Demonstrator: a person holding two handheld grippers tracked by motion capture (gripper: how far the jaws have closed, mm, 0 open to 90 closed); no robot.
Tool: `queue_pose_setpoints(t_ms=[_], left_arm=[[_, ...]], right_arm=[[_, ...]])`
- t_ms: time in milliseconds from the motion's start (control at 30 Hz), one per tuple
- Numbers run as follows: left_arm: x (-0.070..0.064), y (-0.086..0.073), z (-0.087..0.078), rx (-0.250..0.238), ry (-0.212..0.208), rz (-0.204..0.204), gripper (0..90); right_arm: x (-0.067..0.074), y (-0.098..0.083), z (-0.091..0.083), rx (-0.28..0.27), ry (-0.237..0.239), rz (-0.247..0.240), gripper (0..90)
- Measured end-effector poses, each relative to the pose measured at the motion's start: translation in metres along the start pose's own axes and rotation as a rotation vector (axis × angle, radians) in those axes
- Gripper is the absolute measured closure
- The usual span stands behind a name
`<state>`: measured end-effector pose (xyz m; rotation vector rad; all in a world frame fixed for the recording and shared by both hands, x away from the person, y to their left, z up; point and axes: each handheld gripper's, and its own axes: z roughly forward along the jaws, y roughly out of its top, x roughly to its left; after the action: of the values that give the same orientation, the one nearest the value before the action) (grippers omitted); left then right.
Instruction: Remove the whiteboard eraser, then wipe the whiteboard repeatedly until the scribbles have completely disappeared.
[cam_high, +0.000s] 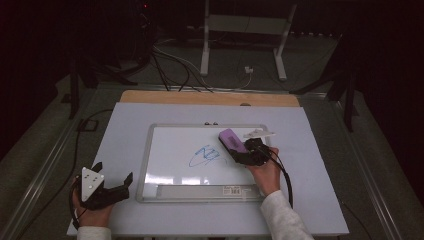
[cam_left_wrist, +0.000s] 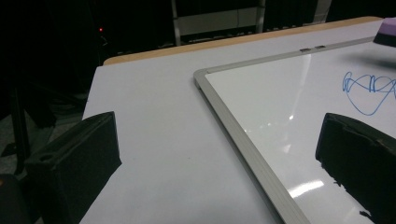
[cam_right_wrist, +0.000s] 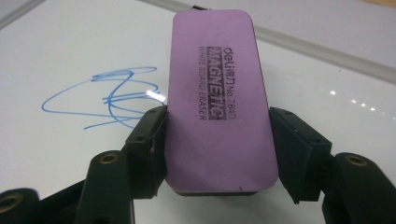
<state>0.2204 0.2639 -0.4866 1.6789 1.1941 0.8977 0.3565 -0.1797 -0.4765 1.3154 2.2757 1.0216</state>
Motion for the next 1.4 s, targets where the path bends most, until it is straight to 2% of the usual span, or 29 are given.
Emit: queue_pose_setpoints(t_ms=[133,500,1033,1267,1300,1333,1367,1400], left_arm=[[0.0,0.0,0.0,0.0,0.0,-0.002,0.6],[0.0,0.0,0.001,0.002,0.0,-0.001,0.6],[0.0,0.0,0.0,0.0,0.002,-0.002,0.6],[0.001,-0.001,0.0,0.0,0.002,-0.004,0.6],[0.001,-0.001,0.0,0.0,0.002,-0.003,0.6],[0.001,-0.001,0.0,0.0,0.001,-0.003,0.6],[0.001,-0.001,0.0,0.0,0.001,-0.002,0.6],[0.0,-0.001,0.001,0.003,0.0,-0.002,0.6]], right_arm=[[0.004,-0.003,0.008,0.026,-0.019,-0.022,40.7],[0.009,-0.006,0.018,0.044,-0.036,-0.045,40.7],[0.013,-0.01,0.024,0.063,-0.048,-0.062,40.6],[0.013,-0.011,0.025,0.064,-0.044,-0.051,40.0],[0.012,-0.011,0.025,0.07,-0.039,-0.046,39.1],[0.012,-0.01,0.027,0.079,-0.033,-0.051,33.8],[0.012,-0.01,0.027,0.079,-0.033,-0.051,33.8],[0.011,-0.01,0.028,0.079,-0.033,-0.057,29.0]])
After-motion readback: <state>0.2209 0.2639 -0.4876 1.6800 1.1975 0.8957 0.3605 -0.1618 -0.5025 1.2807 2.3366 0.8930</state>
